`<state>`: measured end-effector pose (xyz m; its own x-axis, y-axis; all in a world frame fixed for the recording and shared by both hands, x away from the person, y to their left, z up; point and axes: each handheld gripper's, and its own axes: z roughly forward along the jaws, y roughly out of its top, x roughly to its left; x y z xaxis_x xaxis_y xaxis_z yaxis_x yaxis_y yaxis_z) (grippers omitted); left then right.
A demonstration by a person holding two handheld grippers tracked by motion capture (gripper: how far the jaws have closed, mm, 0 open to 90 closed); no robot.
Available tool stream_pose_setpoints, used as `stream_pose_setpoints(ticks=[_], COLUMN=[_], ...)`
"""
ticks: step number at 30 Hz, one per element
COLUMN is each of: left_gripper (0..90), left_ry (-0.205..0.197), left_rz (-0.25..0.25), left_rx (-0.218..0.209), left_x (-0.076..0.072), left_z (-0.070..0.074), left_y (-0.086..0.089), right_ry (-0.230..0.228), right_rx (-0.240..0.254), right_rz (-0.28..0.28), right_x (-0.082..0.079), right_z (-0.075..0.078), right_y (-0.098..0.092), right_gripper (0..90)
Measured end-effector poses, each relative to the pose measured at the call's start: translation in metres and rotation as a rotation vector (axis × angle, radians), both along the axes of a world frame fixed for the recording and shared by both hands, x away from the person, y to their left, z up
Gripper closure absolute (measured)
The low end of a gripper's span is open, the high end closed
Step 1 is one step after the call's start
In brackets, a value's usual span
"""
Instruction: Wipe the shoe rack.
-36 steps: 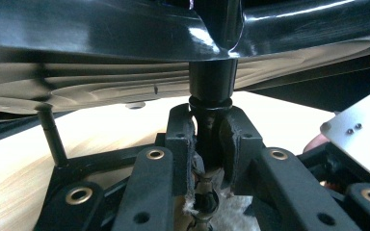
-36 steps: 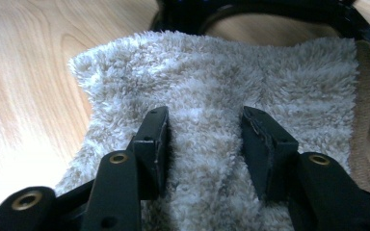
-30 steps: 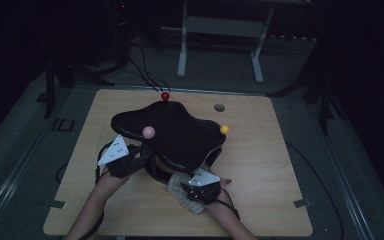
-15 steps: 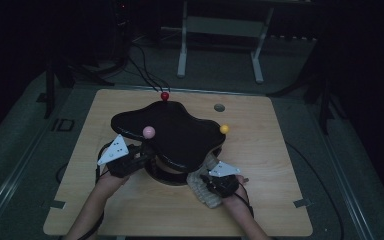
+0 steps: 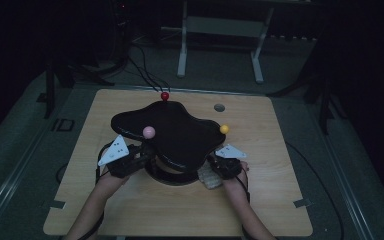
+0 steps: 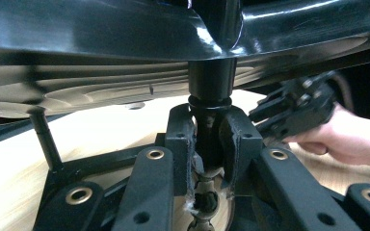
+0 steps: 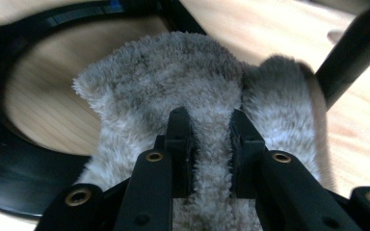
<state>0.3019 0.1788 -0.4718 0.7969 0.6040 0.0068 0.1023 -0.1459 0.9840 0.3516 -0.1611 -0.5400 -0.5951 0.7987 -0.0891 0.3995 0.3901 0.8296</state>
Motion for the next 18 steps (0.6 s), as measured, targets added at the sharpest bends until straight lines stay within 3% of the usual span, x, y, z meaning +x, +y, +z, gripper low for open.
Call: stream_pose_setpoints(ticks=[2,4,9,14,16,18], left_gripper=[75.0,75.0,75.0,75.0,74.9,74.9], left_ry=[-0.001,-0.001,-0.001,-0.002,-0.002,-0.002], left_rz=[0.003,0.004,0.008,0.009,0.006,0.006], left_rx=[0.002,0.004,0.003,0.002,-0.004,-0.004], left_x=[0.0,0.0,-0.001,-0.001,-0.001,-0.001], left_z=[0.0,0.0,0.0,0.0,-0.001,-0.001], left_y=[0.0,-0.001,-0.001,-0.001,0.0,0.0], right_ry=[0.025,0.043,0.078,0.065,0.064,0.042], right_rx=[0.0,0.032,0.05,0.051,0.044,0.008], right_rz=[-0.01,-0.015,0.023,0.051,0.099,0.12], right_x=[0.003,0.005,-0.002,-0.015,-0.026,-0.03], right_z=[-0.008,-0.01,-0.011,-0.013,-0.012,-0.011], right_y=[0.001,-0.001,0.001,0.007,0.016,0.019], right_gripper=[74.1,74.2,74.5,74.7,74.5,74.5])
